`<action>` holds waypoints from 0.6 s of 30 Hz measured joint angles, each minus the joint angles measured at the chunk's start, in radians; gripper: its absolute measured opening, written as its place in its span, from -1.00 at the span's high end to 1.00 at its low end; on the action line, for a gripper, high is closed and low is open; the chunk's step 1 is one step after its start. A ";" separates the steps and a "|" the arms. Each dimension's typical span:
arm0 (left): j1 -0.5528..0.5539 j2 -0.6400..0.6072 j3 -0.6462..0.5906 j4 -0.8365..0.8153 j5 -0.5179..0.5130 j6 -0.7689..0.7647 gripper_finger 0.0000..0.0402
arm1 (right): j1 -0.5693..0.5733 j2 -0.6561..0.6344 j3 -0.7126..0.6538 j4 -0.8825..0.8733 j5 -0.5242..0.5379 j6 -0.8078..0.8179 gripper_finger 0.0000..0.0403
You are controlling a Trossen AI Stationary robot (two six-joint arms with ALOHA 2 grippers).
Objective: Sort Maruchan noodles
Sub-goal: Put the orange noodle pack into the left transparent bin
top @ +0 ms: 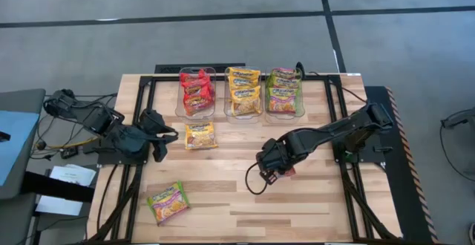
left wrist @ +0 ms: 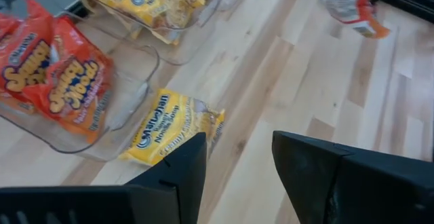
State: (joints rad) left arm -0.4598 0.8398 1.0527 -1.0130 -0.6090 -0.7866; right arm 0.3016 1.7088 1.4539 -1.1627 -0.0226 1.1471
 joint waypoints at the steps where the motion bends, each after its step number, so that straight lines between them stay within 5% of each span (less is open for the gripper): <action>1: 0.012 0.000 0.000 0.001 0.000 0.001 0.21 | 0.000 0.000 0.015 0.000 0.006 -0.019 0.94; 11: 0.226 -0.004 0.000 0.212 -0.057 -0.022 0.02 | -0.074 -0.001 0.127 0.032 0.054 -0.265 0.94; 18: 0.343 0.050 0.002 0.450 0.044 0.049 0.05 | -0.175 -0.001 0.196 0.104 0.086 -0.449 0.94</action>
State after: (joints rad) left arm -0.1171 0.8900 1.0549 -0.5632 -0.5648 -0.7377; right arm 0.1264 1.7077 1.6497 -1.0588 0.0634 0.6982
